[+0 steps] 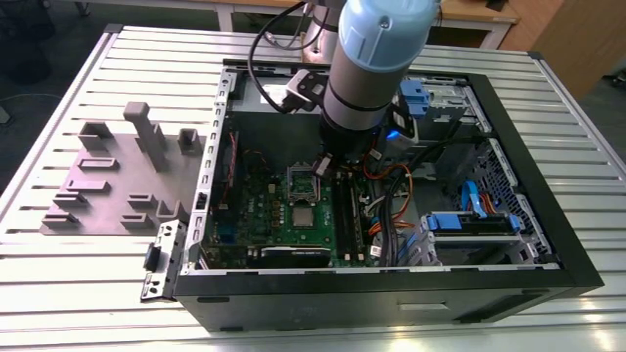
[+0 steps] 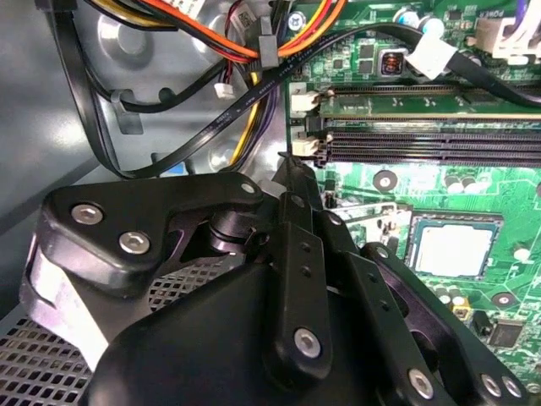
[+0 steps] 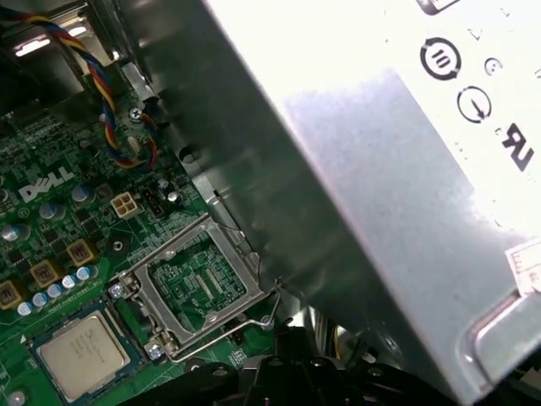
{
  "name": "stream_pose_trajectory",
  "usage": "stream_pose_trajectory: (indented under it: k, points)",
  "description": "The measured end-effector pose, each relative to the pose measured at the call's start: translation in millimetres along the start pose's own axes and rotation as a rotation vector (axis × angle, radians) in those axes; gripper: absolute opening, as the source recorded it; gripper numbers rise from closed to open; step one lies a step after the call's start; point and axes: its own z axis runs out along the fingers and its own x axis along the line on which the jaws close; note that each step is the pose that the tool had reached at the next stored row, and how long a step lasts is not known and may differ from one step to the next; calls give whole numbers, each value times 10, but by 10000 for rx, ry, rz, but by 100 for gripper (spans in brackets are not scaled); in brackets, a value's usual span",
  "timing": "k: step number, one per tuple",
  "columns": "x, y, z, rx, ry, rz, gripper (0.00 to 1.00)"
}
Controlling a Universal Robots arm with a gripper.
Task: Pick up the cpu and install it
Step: 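Close the cpu cover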
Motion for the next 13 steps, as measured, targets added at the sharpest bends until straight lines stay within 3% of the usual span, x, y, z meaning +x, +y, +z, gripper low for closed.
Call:
stream_pose_trajectory:
  k: [13]
  points:
    - [-2,17,41,24,-30,177,11]
